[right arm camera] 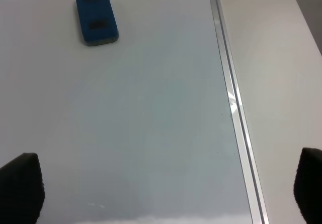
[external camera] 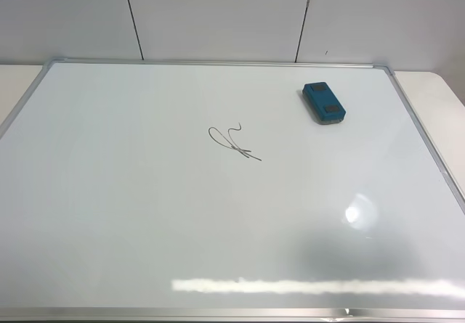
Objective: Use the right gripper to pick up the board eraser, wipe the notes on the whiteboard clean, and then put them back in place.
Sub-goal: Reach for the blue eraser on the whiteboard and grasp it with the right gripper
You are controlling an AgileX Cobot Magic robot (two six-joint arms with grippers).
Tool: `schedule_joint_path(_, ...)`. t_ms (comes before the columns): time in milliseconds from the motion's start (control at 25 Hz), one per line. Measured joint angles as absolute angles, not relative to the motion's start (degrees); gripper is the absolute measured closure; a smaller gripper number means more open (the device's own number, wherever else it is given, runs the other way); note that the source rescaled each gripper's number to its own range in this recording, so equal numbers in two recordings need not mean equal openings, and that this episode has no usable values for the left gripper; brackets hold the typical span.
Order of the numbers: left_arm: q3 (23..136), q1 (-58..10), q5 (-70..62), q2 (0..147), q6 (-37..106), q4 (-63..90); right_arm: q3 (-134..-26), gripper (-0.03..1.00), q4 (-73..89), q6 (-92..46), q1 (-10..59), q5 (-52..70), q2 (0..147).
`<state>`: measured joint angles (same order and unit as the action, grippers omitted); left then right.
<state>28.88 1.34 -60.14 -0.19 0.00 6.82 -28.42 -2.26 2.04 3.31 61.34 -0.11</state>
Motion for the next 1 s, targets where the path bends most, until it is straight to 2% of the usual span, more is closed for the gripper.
schedule_joint_path(680,28.88,1.34,-60.14,-0.19,0.0,6.82,-28.42,-0.03,-2.32,1.92,3.31,61.34,0.24)
schedule_joint_path(1000,28.88,1.34,-60.14,-0.19,0.0,6.82,-34.37,-0.03,-2.32,-1.47,3.31,59.02,17.41)
